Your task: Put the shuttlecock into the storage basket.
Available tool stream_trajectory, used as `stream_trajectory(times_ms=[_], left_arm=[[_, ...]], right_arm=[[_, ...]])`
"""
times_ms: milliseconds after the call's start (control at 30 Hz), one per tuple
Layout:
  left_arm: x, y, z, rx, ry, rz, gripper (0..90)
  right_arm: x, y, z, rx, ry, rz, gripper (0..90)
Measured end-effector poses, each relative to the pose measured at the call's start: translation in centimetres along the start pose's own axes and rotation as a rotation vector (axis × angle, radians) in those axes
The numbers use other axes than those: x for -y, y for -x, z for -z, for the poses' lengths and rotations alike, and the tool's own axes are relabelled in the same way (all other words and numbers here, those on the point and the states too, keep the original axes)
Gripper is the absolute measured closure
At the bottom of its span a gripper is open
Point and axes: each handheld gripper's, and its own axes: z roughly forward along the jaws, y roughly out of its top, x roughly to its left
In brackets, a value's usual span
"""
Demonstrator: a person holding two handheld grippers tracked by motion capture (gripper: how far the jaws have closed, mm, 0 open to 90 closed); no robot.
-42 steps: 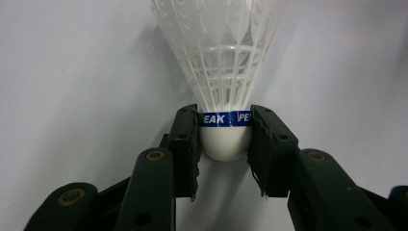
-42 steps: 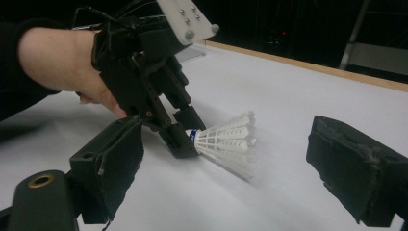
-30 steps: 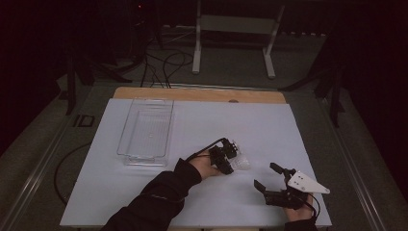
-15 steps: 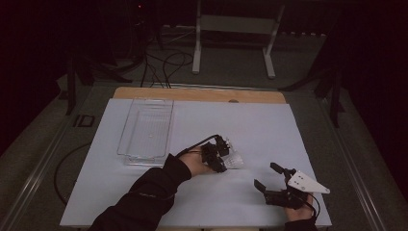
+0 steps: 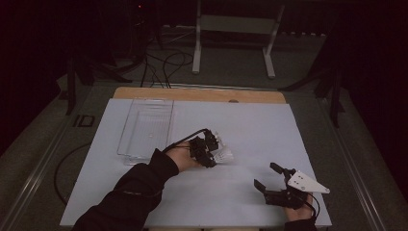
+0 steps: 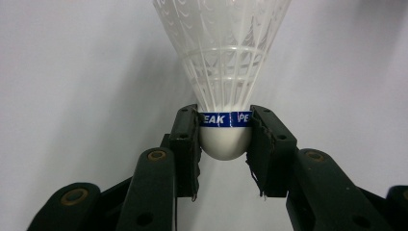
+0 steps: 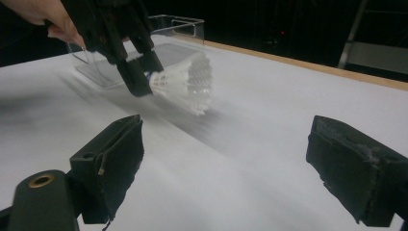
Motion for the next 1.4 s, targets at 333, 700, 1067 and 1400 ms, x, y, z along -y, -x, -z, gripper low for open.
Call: stream_trajectory(times_ms=[333,700,1067,1400], left_arm=[[1.1,-0.7,3.3,-0.015,0.054,-0.031,65.8],[1.8,-0.9,6.2,-0.036,0.058,-0.056,65.8],[2.7,-1.5,8.9,-0.065,0.065,-0.03,65.8],[3.8,-2.1,11.2,-0.099,0.087,0.003,65.8]], right_arm=[[0.0,0.0,0.0,0.002,0.001,0.005,12.4],[0.0,-0.1,-0.1,0.003,-0.003,0.002,12.4],[0.0,-0.1,-0.1,0.003,-0.002,0.003,12.4],[-0.1,-0.2,-0.1,-0.002,-0.001,0.006,12.4]])
